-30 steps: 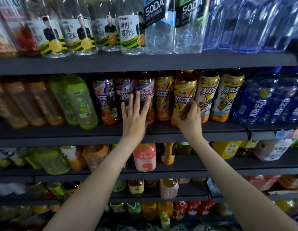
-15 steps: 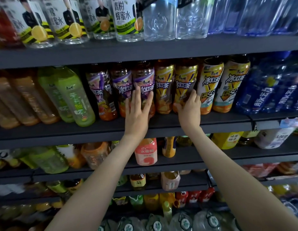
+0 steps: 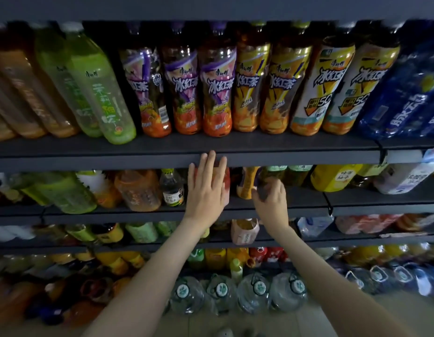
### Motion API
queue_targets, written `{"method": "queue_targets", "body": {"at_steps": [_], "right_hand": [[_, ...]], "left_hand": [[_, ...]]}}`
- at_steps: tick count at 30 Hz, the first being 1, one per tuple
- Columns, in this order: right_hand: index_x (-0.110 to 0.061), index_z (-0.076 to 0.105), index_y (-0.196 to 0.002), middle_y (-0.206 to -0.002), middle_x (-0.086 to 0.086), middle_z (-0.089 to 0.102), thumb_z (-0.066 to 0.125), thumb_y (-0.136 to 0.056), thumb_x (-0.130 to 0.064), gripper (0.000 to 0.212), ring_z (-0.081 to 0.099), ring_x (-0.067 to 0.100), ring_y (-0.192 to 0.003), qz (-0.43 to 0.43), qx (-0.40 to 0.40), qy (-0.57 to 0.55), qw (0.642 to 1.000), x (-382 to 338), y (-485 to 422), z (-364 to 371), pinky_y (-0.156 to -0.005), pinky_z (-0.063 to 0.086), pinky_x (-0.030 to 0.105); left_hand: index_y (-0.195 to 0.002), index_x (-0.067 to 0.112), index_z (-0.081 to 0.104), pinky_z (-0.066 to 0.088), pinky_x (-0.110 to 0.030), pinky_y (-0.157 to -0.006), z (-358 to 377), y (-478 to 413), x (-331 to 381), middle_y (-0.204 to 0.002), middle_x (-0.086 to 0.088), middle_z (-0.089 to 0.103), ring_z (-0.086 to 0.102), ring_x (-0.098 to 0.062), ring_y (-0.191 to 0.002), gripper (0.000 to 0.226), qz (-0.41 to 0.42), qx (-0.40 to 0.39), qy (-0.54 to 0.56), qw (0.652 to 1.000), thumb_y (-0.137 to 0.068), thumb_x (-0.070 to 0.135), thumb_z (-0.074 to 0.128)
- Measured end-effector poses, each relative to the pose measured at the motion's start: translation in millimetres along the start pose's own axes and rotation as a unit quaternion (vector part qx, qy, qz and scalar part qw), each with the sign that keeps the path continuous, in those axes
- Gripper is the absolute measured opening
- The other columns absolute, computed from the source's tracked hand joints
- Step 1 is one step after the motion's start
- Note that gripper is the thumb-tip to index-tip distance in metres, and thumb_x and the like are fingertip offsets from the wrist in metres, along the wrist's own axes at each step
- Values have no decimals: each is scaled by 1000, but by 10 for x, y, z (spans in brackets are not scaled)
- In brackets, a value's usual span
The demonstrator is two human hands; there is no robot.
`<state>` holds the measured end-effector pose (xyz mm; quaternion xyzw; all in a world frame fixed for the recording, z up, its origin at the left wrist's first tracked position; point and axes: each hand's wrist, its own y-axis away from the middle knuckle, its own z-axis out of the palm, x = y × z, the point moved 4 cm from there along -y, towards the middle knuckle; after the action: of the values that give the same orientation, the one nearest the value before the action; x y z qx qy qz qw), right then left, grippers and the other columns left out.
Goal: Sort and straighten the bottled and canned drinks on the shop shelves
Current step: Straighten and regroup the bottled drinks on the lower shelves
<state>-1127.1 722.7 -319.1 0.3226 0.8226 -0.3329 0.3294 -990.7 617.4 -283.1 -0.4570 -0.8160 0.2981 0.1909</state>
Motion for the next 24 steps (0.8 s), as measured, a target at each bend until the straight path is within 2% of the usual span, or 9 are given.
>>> {"method": "queue_targets", "body": {"at_steps": [2,4,6,9,11,14,18,21,24], "right_hand": [[0,46,-116,-105,4,47,67,-86,-12,38,49,25,-103,80,-58,-15,995,164,2,114,-77,37,27],[-2,43,-124,-115,7,48,68,-86,-17,48,47,20,-105,117,-102,-22,988,279,-86,218,-78,33,21],[-5,42,-130,-124,10,49,71,-82,-24,59,49,23,-111,133,-116,-37,984,354,-236,321,-81,36,23],[-7,40,-134,-129,8,51,77,-76,-26,71,51,23,-116,141,-103,-76,982,422,-453,504,-85,41,28],[-10,42,-131,-126,6,54,77,-77,-22,66,52,19,-111,136,-81,-108,981,466,-528,636,-85,41,26],[-10,47,-120,-117,7,60,76,-78,-25,53,57,21,-105,119,-36,-109,986,548,-537,772,-81,43,26],[-12,50,-111,-105,0,61,79,-75,-27,49,56,12,-93,112,-13,-130,985,527,-358,672,-78,44,22],[-19,52,-107,-95,-10,61,81,-73,-26,46,58,7,-88,118,-41,-142,982,411,0,474,-72,45,15],[-19,54,-105,-92,-8,63,82,-72,-28,44,60,9,-86,144,-94,-115,978,268,400,304,-66,44,15]], "left_hand": [[-148,11,24,13,-54,-114,108,161,15,-152,-21,23,16,-37,-141,59,20,-17,-8,1000,-93,27,40],[-149,14,19,11,-55,-114,256,312,28,-153,-20,16,13,-38,-142,69,49,-40,-13,998,-90,23,52],[-149,15,22,12,-54,-114,431,425,34,-153,-19,15,14,-37,-142,82,54,-84,-5,995,-80,15,67],[-146,12,35,13,-49,-116,642,513,-5,-154,-18,18,16,-34,-142,79,28,-113,-7,993,-76,12,71],[-147,12,33,11,-49,-117,749,533,-40,-155,-17,17,12,-33,-144,77,26,-108,-14,994,-79,14,69],[-147,12,33,9,-51,-116,831,561,-72,-155,-15,12,8,-33,-145,72,32,-77,20,996,-82,12,66],[-143,8,40,9,-50,-115,841,662,-39,-152,-19,22,14,-33,-143,63,2,-68,79,995,-84,10,61],[-137,4,44,20,-47,-112,774,737,31,-144,-20,35,25,-31,-135,58,-14,-110,151,982,-85,21,63],[-135,3,41,36,-39,-106,546,677,167,-133,-17,46,40,-29,-125,60,-65,-208,258,941,-86,30,63]]}}
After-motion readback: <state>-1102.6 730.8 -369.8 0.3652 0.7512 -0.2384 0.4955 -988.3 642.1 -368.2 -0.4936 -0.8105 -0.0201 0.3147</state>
